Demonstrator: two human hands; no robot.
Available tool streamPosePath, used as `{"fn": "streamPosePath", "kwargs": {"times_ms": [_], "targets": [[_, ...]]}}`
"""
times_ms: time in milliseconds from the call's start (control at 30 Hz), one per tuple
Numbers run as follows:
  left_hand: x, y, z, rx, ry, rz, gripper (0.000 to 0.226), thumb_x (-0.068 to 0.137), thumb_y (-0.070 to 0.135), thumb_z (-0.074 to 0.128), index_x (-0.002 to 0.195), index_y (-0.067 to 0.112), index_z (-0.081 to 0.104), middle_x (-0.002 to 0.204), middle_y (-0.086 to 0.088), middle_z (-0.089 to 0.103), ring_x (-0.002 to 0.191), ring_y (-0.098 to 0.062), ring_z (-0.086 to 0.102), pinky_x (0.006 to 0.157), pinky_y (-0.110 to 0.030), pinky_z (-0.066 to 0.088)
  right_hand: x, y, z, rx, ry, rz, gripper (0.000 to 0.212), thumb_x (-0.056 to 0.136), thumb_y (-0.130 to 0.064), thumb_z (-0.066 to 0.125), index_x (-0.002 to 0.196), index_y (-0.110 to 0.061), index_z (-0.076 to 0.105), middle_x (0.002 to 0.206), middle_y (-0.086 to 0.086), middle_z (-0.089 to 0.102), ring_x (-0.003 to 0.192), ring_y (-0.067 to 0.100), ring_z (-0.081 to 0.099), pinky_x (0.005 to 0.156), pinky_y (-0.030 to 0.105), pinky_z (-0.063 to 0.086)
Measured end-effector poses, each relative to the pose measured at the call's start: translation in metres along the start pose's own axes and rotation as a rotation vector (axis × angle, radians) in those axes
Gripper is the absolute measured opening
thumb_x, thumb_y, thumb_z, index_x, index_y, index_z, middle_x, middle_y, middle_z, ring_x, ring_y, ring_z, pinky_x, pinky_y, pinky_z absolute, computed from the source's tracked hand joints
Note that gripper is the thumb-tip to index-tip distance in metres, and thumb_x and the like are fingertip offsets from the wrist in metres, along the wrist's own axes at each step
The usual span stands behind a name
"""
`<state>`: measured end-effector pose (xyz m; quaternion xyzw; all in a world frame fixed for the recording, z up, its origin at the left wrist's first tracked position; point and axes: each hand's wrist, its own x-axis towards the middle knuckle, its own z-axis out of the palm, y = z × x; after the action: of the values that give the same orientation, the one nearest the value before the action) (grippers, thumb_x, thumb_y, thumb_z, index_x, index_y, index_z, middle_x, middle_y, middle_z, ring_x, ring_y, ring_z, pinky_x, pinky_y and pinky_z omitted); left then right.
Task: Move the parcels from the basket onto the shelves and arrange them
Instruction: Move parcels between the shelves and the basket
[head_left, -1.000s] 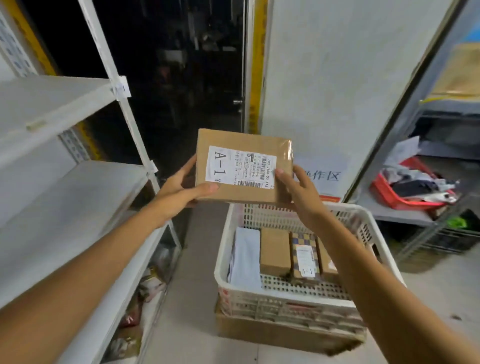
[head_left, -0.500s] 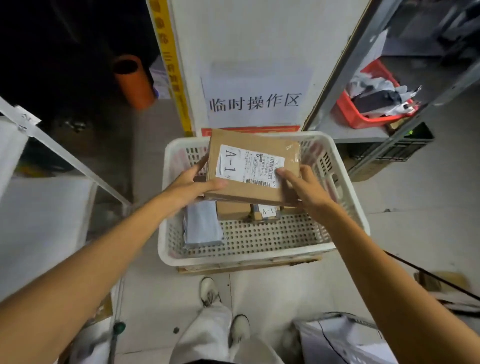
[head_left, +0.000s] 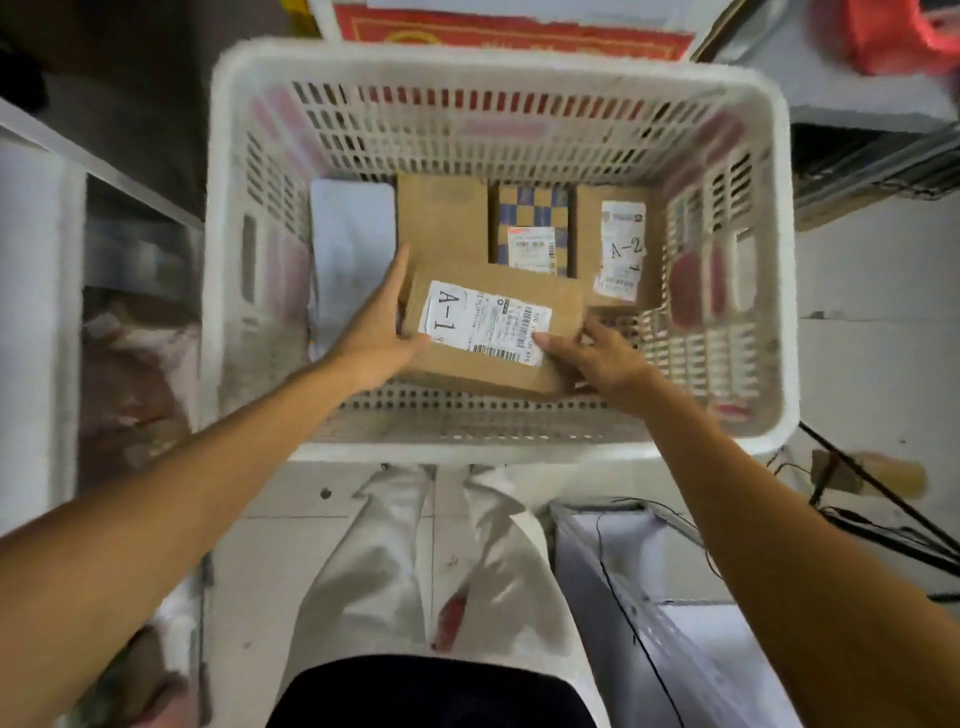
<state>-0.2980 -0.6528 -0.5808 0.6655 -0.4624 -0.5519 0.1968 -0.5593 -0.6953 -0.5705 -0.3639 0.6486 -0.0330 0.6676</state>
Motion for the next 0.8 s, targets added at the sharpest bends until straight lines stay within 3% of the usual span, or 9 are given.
{"fn": "streamPosePath", "kwargs": {"times_ms": [33,100,200,267,333,433,567,667,800], "targets": [[0.002,-0.005,0.005,0.075,-0.022,0.028,0.102,0.084,-0.007,0.063,0.149,0.040,-0.001,0.151,0.018,0.025,0.128,-0.008,0.045,0.076,-0.021,0.054,0.009,0.005,0.000,0.002,-0.011,0.020,0.060,0.088,-0.027,0.069,0.139,-0.009,0.043,0.132,0.013,0.058,0.113,0.033,0.061,0.087,0.050,0.056],[0.008,-0.020,0.015,0.251,-0.101,0.057,0.097,0.082,-0.002,0.069,0.150,0.038,0.013,0.160,0.010,-0.003,0.143,-0.003,0.010,0.098,-0.028,0.049,0.026,0.015,-0.002,-0.004,-0.029,0.060,0.060,0.087,-0.024,0.071,0.138,-0.009,0.042,0.131,0.013,0.058,0.111,0.032,0.062,0.078,0.044,0.059],[0.018,-0.037,0.026,0.405,-0.164,0.032,0.087,0.075,0.008,0.080,0.146,0.033,0.036,0.159,0.006,-0.008,0.140,-0.005,0.021,0.110,-0.022,0.031,0.046,0.030,-0.005,-0.037,-0.078,0.149,0.062,0.086,-0.017,0.072,0.137,-0.008,0.038,0.130,0.015,0.056,0.106,0.034,0.063,0.079,0.046,0.058],[0.021,-0.045,0.029,0.474,-0.154,0.051,0.081,0.071,0.010,0.082,0.139,0.034,0.046,0.158,0.004,-0.002,0.132,-0.017,0.042,0.106,-0.020,0.032,0.056,0.037,-0.008,-0.041,-0.101,0.179,0.069,0.082,-0.010,0.075,0.138,-0.011,0.035,0.129,0.016,0.056,0.107,0.037,0.063,0.081,0.053,0.057],[0.025,-0.050,0.028,0.541,-0.144,0.121,0.074,0.070,0.011,0.082,0.132,0.033,0.049,0.154,0.001,0.006,0.102,-0.025,0.062,0.095,-0.032,0.050,0.065,0.042,-0.010,-0.065,-0.118,0.173,0.080,0.077,-0.003,0.077,0.141,-0.017,0.031,0.128,0.016,0.056,0.105,0.038,0.064,0.075,0.052,0.059],[0.028,-0.049,0.028,0.589,-0.106,0.112,0.083,0.069,0.019,0.084,0.133,0.042,0.037,0.140,0.004,0.018,0.065,-0.009,0.056,0.076,-0.033,0.054,0.072,0.043,-0.015,-0.128,-0.152,0.182,0.082,0.076,-0.003,0.078,0.140,-0.021,0.031,0.126,0.014,0.056,0.099,0.037,0.066,0.070,0.048,0.060],[0.036,-0.047,0.028,0.591,-0.139,0.061,0.098,0.067,0.027,0.086,0.141,0.048,0.025,0.129,0.003,0.024,0.061,-0.002,0.049,0.071,-0.024,0.044,0.078,0.041,-0.025,-0.201,-0.214,0.194,0.068,0.080,-0.011,0.077,0.135,-0.019,0.037,0.121,0.015,0.061,0.093,0.034,0.069,0.067,0.041,0.061],[0.040,-0.050,0.029,0.605,-0.174,0.023,0.097,0.068,0.028,0.086,0.140,0.048,0.024,0.130,0.002,0.024,0.068,-0.008,0.052,0.074,-0.029,0.048,0.082,0.043,-0.022,-0.243,-0.204,0.195,0.064,0.082,-0.015,0.077,0.133,-0.020,0.040,0.121,0.013,0.062,0.092,0.030,0.070,0.064,0.036,0.061],[0.051,-0.064,0.031,0.821,-0.164,0.041,0.097,0.063,0.041,0.085,0.139,0.041,0.026,0.131,-0.008,0.031,0.114,-0.028,0.039,0.096,-0.043,0.040,0.091,0.056,-0.003,-0.254,-0.112,0.172,0.061,0.084,-0.014,0.075,0.134,-0.015,0.040,0.124,0.013,0.059,0.099,0.032,0.066,0.066,0.042,0.061]]}}
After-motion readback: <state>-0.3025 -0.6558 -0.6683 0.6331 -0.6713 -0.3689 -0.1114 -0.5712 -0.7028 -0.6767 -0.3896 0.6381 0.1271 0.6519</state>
